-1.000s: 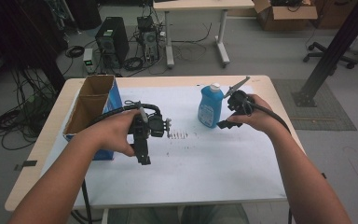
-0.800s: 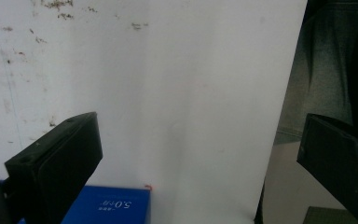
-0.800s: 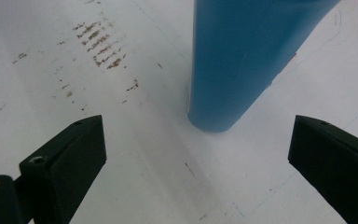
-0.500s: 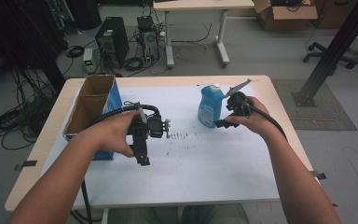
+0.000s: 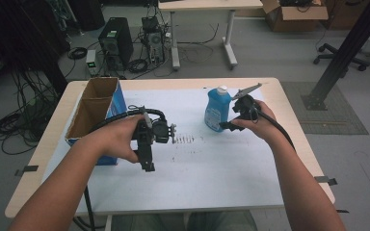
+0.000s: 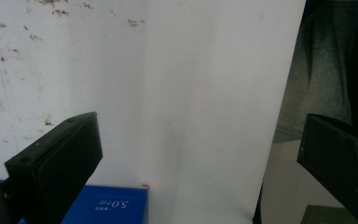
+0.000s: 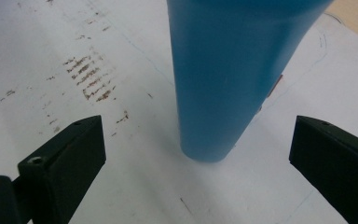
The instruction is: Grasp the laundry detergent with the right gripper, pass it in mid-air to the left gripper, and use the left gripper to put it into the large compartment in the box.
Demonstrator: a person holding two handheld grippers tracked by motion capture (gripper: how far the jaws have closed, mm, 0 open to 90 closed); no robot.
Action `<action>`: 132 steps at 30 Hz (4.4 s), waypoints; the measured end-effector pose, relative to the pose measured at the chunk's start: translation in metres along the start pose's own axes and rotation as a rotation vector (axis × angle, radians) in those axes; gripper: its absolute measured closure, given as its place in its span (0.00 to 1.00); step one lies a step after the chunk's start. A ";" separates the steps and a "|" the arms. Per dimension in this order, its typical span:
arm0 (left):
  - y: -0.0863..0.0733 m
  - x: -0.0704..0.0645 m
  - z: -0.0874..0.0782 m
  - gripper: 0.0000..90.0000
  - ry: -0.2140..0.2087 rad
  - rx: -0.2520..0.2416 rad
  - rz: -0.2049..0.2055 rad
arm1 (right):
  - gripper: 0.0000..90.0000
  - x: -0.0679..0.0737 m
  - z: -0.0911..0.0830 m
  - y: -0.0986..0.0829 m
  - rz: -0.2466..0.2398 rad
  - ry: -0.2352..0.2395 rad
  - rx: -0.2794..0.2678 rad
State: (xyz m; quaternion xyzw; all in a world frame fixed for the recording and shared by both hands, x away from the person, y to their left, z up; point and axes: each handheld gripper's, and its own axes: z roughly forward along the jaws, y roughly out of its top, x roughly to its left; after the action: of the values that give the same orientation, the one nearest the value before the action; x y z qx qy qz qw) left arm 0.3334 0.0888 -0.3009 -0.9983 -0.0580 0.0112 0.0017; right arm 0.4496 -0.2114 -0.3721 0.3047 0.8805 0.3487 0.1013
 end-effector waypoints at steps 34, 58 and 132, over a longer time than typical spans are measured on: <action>-0.003 -0.001 0.004 0.00 -0.008 0.006 -0.009 | 0.02 -0.001 0.021 -0.003 0.054 -0.034 -0.182; -0.006 -0.003 0.008 0.00 -0.016 0.014 -0.011 | 0.02 -0.001 0.039 -0.005 0.127 -0.085 -0.261; -0.003 -0.001 0.006 0.00 -0.013 -0.009 -0.015 | 0.52 0.011 0.020 0.004 0.035 -0.101 -0.380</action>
State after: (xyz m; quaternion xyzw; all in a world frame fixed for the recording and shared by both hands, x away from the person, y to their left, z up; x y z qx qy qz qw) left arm 0.3321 0.0921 -0.3070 -0.9977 -0.0656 0.0173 -0.0031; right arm 0.4499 -0.1916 -0.3838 0.3122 0.7872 0.4948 0.1950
